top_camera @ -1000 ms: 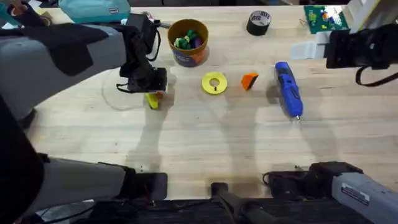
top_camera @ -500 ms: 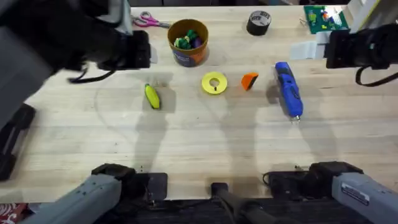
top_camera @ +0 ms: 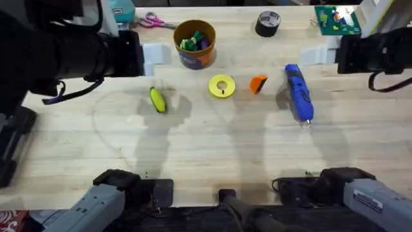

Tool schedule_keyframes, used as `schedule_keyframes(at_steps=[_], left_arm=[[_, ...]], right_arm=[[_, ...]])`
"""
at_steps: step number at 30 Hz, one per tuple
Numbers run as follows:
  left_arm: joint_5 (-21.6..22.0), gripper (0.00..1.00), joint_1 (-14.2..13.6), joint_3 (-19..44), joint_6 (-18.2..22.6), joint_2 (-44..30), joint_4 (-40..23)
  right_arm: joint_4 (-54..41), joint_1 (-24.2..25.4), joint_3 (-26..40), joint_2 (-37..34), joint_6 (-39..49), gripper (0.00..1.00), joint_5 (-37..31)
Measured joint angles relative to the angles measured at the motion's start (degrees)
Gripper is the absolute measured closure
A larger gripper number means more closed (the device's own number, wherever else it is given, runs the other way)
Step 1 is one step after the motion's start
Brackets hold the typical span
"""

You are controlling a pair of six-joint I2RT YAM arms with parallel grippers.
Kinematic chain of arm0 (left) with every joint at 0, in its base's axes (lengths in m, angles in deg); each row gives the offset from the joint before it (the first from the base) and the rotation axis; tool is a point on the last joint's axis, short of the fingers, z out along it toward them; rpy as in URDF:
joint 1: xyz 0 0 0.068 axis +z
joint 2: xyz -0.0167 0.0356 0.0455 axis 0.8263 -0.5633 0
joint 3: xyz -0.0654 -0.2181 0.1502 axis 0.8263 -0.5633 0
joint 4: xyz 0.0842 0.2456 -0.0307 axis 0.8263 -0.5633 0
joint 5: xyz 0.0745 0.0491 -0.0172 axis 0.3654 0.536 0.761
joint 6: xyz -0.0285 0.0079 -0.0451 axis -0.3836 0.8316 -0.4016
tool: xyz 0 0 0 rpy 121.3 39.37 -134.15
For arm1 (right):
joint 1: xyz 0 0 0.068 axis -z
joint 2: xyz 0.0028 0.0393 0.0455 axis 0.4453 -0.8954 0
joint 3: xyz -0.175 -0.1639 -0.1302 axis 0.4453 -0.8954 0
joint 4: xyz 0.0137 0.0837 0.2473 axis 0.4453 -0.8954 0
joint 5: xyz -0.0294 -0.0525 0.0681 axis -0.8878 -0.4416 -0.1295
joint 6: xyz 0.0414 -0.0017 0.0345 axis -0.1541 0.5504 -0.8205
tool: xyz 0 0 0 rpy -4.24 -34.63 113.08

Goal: Pick up the gripper from the table and insert it into the empty holder that is missing its gripper. Then pick up a screw, insert it into the mounting hole, and use the screwdriver to tighten it. Finally, clean up the table by picking up the vegetable and placing it into the bucket.

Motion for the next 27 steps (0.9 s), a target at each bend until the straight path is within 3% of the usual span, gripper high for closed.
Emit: schedule_keyframes(at_steps=[2,8,12,16,20,27], left_arm=[[0.3,0.024,0.01,0.0,-0.2,0.0,-0.21],[0.35,0.015,0.0,0.0,-0.13,0.0,1.37],[0.37,0.015,0.0,0.0,2.44,0.0,5.31],[0.13,0.015,0.0,0.0,8.66,0.0,9.66],[0.28,0.016,0.0,0.0,16.57,0.09,9.66],[0.26,0.015,0.55,0.0,28.06,0.09,19.83]], right_arm=[[-1.48,0.0,0.0,0.0,0.0,0.004,0.0],[-8.94,0.0,0.02,0.0,0.0,0.003,0.0],[-15.5,0.0,0.07,0.0,0.0,0.003,0.0],[-22.52,0.0,0.09,0.0,0.02,0.003,0.0],[-27.86,0.0,0.09,0.01,0.01,0.003,0.01],[-27.78,0.0,0.1,0.02,0.02,0.003,0.01]])
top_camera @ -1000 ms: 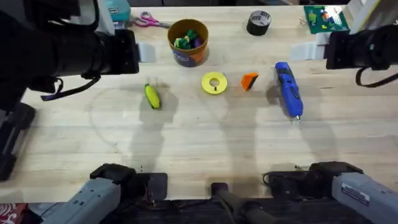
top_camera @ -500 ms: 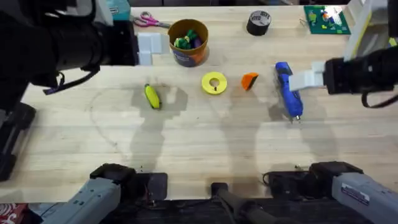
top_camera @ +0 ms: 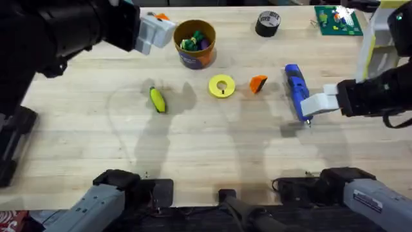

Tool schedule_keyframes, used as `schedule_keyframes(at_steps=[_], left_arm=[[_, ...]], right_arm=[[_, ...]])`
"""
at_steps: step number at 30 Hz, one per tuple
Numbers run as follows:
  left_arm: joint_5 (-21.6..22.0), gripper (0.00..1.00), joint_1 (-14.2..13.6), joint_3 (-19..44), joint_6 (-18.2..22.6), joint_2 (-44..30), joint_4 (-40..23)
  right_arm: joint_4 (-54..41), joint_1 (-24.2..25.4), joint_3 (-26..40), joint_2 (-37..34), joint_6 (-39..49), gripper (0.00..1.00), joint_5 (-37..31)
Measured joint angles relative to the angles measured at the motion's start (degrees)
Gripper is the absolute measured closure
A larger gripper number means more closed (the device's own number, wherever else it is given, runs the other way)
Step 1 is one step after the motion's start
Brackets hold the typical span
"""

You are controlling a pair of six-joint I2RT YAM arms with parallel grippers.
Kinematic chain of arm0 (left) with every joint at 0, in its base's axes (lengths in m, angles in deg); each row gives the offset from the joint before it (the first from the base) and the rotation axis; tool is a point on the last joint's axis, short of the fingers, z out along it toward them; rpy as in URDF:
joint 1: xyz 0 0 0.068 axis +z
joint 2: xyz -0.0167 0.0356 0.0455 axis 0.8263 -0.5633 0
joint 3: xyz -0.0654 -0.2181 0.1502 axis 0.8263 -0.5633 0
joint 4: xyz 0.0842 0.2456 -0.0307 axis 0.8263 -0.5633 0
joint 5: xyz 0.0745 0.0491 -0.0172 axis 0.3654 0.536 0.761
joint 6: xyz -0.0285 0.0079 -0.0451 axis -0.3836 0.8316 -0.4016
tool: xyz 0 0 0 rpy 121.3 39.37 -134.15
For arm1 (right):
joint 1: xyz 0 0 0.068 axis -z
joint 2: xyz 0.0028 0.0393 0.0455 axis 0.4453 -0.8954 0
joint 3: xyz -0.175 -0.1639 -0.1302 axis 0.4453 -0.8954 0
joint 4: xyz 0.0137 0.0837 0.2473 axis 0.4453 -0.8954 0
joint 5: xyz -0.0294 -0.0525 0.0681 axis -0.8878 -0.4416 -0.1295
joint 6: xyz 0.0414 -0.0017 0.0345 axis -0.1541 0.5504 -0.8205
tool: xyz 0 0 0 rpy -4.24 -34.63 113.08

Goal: Pick up the gripper from the table and insert it into the empty holder that is missing its gripper. Then pick up a screw, insert it into the mounting hole, and use the screwdriver to tighten it. Finally, clean up the table by picking up the vegetable and placing it into the bucket.

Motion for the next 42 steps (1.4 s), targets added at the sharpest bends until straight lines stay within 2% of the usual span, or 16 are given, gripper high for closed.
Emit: schedule_keyframes(at_steps=[5,10,15,19,27,31,35,39,40,42], left_arm=[[-1.43,0.016,2.13,0.0,2.89,0.38,1.65],[-3.67,0.016,5.14,-2.05,2.65,4.31,3.28],[-9.59,0.015,9.3,-10.92,2.52,13.36,11.27],[-15.43,0.015,11.2,-21.06,2.01,21.48,21.16],[-20.4,0.015,11.62,-41.29,-5.37,33.43,39.1],[-21.33,0.015,11.62,-49.19,-11.06,39.97,42.92],[-23.7,0.015,11.62,-54.23,-15.8,46.18,44.04],[-29.27,0.015,11.62,-57.8,-18.62,50.2,44.2],[-34.83,0.015,11.59,-59.89,-19.65,52.54,44.17],[-38.39,0.015,11.22,-60.86,-20.09,53.94,44.19]], right_arm=[[-0.02,0.0,0.04,0.0,0.0,0.003,0.0],[-0.02,0.0,0.04,-0.02,0.0,0.003,-0.01],[0.0,0.0,0.08,0.0,0.0,0.003,-0.01],[0.0,0.0,0.1,0.0,0.0,0.003,-0.01],[-0.02,0.0,0.1,0.0,0.0,0.004,-0.01],[0.0,0.0,0.1,0.0,0.04,0.003,-0.01],[0.0,0.0,0.1,0.0,0.09,0.003,-0.01],[-0.01,0.0,0.1,0.0,0.17,0.003,-0.01],[0.0,0.0,0.1,-0.02,0.18,0.003,0.0],[0.0,0.0,0.1,0.0,0.2,0.004,0.01]])
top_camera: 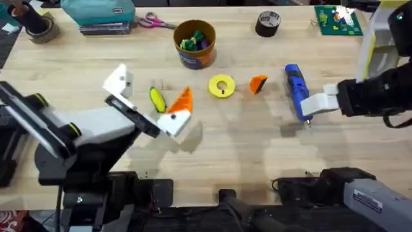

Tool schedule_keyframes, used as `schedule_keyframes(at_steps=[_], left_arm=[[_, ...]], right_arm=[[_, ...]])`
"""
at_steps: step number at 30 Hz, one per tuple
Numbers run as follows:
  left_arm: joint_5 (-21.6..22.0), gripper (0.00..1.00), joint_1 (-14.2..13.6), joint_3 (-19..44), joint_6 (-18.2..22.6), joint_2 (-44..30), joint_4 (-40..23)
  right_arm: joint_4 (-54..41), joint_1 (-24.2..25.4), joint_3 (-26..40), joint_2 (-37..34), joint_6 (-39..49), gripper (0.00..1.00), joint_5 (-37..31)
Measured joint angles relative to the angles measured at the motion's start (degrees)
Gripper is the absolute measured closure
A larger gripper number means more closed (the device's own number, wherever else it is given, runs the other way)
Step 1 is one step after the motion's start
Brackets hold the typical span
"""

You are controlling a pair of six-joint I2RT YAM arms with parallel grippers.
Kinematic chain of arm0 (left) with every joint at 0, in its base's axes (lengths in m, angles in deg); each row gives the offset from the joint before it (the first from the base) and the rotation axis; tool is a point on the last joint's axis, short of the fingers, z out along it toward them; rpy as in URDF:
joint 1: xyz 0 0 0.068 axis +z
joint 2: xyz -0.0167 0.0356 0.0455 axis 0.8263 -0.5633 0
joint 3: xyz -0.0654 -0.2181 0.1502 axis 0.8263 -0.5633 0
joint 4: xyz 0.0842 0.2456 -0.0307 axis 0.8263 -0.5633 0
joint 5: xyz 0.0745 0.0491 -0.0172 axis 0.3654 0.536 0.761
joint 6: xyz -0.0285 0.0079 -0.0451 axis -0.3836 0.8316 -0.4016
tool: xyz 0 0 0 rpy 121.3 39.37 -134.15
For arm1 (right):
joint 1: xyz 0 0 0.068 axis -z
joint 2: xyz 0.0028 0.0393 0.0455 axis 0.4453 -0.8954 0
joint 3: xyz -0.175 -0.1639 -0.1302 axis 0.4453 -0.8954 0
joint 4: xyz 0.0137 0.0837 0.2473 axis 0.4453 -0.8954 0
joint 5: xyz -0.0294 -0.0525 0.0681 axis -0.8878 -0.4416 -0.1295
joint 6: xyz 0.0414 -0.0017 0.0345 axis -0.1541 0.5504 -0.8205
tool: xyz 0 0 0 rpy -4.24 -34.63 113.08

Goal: Pick up the gripper from the table and insert it into the empty holder that is missing its gripper. Then pick up a screw, insert it into the mounting hole, and use the screwdriver to tighten it. Finally, clean up the table by picking up the vegetable and placing it into the bucket.

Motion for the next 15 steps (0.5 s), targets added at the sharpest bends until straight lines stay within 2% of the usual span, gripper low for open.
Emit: schedule_keyframes(at_steps=[7,12,15], left_arm=[[-12.24,0.015,-3.3,-1.34,-0.51,1.57,-1.8],[-17.01,0.015,-5.6,-1.52,-0.68,1.57,-4.64],[-18.94,0.015,-6.04,-1.52,-0.39,1.57,-9.1]], right_arm=[[0.0,0.0,0.0,0.0,0.0,0.004,-0.02],[0.0,0.0,0.0,0.0,0.0,0.003,-0.02],[0.0,0.0,0.0,0.0,0.0,0.004,-0.02]])
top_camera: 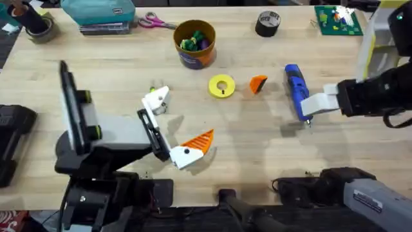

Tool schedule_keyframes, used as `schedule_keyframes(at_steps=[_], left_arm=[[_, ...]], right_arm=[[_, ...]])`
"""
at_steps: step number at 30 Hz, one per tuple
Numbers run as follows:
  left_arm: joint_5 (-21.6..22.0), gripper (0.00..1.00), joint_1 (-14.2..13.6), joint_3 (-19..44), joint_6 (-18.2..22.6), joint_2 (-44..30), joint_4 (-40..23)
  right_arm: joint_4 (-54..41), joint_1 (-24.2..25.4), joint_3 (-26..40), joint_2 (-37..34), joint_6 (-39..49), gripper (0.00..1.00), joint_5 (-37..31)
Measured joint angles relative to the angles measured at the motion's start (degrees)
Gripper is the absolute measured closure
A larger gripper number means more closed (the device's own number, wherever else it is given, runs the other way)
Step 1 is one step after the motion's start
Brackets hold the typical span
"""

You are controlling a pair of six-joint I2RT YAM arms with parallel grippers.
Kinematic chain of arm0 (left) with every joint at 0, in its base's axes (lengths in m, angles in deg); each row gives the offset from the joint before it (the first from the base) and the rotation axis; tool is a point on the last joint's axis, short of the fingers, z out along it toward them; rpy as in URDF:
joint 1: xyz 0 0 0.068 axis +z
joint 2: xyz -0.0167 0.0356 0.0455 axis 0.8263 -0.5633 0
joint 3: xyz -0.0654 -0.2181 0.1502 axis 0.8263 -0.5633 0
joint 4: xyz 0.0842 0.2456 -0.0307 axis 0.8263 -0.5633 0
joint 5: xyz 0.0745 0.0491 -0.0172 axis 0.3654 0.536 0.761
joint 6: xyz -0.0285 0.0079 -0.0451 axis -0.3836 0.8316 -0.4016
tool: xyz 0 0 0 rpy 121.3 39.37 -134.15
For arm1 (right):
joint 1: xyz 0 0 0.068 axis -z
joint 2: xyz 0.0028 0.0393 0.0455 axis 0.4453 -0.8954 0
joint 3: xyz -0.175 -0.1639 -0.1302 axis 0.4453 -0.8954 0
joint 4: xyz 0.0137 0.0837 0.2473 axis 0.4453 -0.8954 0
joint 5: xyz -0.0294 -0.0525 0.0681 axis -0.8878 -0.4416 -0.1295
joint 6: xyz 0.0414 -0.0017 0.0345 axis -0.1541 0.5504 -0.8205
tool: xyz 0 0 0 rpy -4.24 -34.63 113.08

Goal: Pick up the gripper from the table and insert it into the empty holder that is missing its gripper. Then pick up a screw, insert it into the mounting hole, and use the screwdriver to tighten it. Finally, clean up the table by picking up the vegetable and placing it into the bucket.

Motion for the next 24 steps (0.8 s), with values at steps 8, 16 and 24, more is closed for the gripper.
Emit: schedule_keyframes(at_steps=[8,16,24], left_arm=[[-4.81,0.015,0.0,0.0,3.82,1.19,-6.01],[-5.86,0.015,0.13,0.0,5.19,1.19,-6.17],[-5.81,0.016,0.13,0.0,5.19,1.18,-6.17]], right_arm=[[-0.02,0.0,0.0,-0.01,0.0,0.003,0.0],[-0.02,0.0,0.0,-0.02,0.0,0.003,0.01],[-0.02,0.0,0.02,0.0,0.0,0.003,0.0]])
